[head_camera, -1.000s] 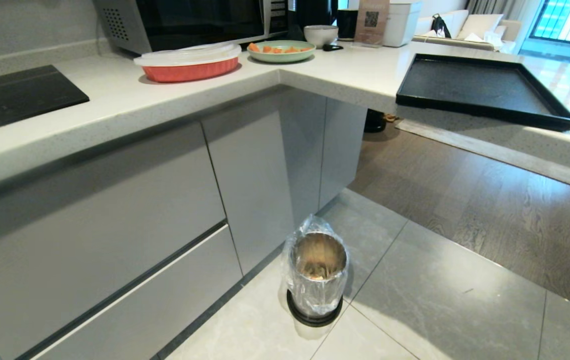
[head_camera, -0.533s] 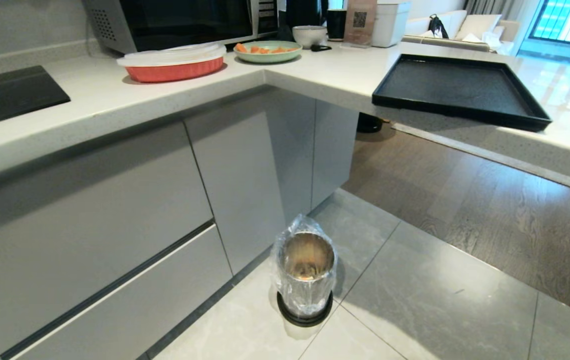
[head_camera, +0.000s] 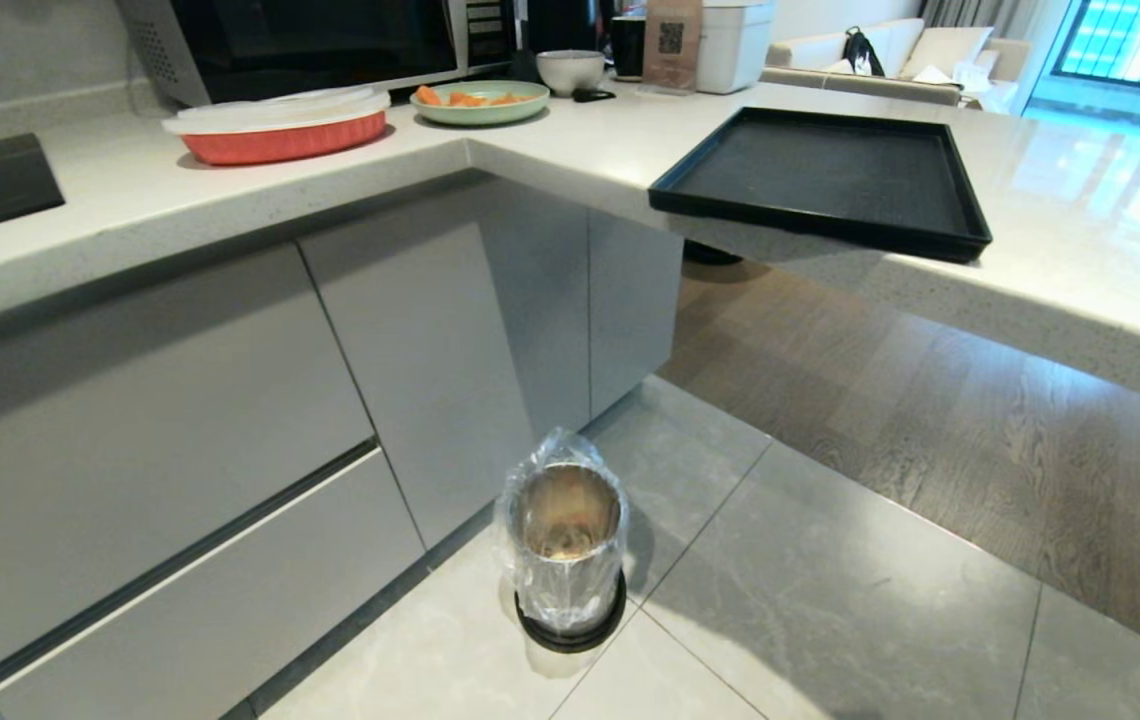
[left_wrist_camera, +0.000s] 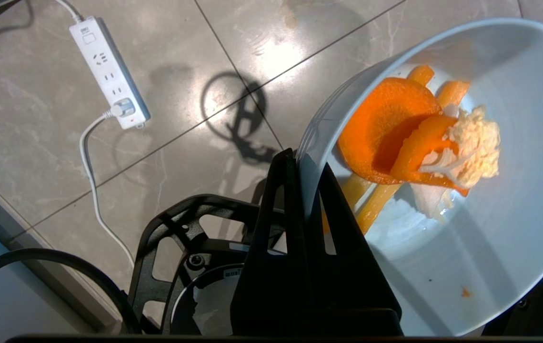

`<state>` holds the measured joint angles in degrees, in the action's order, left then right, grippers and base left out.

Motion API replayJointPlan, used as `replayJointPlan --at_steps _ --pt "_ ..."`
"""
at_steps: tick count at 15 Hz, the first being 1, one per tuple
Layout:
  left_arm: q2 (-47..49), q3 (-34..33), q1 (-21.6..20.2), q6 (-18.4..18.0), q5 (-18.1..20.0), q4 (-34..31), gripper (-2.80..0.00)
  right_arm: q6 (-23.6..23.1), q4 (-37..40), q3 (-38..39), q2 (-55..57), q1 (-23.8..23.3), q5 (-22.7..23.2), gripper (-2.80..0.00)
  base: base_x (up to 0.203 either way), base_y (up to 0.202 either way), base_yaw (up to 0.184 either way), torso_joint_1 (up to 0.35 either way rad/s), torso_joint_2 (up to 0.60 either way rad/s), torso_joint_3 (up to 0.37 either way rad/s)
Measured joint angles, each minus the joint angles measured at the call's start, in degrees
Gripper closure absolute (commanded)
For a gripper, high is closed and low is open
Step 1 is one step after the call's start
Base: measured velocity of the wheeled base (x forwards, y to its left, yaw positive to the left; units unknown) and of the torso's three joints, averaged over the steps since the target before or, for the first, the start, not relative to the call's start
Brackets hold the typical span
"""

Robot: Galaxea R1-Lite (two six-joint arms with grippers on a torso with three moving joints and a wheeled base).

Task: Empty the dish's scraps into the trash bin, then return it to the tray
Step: Move the bowl over the trash can

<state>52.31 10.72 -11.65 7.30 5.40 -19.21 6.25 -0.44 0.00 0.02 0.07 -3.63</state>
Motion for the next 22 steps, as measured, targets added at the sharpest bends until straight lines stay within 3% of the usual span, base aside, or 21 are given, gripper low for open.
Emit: replayJointPlan --at_steps 6,11,22 --pt "0.0 -0.3 0.4 0.0 0.3 0.7 0.0 0.0 0.0 0.0 0.0 0.0 -0.1 0.0 0.0 0.0 0.0 0.0 0.0 0.0" --pt "0.0 -4.4 0.4 -0.4 0.0 10.4 0.0 0.0 0.0 0.0 0.0 0.0 -0.1 0.0 0.0 0.0 0.0 0.0 0.0 0.0" --pt "0.2 -5.1 1.2 -0.4 -1.1 10.8 0.0 0.0 0.0 0.0 0.0 0.0 -0.1 0.0 0.0 0.0 0.0 0.0 0.0 0.0"
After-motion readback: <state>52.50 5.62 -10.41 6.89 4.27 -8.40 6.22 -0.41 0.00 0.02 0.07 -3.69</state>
